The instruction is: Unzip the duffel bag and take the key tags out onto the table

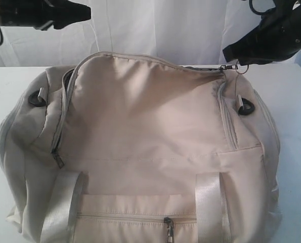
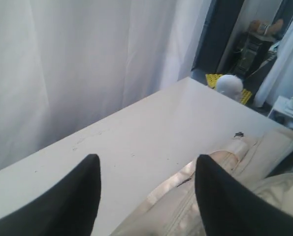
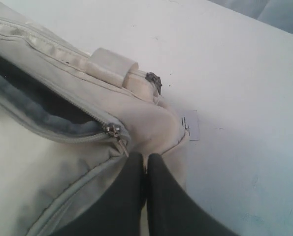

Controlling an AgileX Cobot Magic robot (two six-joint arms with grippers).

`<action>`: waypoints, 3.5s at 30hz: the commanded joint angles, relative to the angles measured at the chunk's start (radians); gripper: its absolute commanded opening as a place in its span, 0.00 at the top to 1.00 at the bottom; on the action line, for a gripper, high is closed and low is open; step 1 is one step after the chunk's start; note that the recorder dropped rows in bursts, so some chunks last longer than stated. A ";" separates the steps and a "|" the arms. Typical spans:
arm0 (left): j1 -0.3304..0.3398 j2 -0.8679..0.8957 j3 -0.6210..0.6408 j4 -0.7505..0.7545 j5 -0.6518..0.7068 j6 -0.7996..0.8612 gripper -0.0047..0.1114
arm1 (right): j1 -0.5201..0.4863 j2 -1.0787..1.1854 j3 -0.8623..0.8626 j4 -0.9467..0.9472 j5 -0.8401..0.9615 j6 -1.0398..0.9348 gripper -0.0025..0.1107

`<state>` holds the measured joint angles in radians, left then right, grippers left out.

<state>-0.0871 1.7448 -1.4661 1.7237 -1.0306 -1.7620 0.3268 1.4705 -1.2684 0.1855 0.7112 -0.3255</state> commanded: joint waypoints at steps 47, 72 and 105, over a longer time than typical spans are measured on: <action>-0.235 0.164 -0.100 0.021 -0.011 0.157 0.50 | -0.009 -0.011 0.002 0.098 0.024 -0.082 0.98; -0.154 0.164 -0.006 0.021 -0.062 0.282 0.50 | -0.009 -0.011 0.002 0.098 -0.009 -0.082 0.98; -0.157 0.164 0.005 0.021 0.236 0.297 0.96 | -0.009 -0.017 0.002 -0.034 0.163 -0.070 0.98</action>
<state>-0.2572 1.9173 -1.4649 1.7434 -0.8984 -1.4599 0.3257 1.4690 -1.2684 0.2281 0.7998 -0.3944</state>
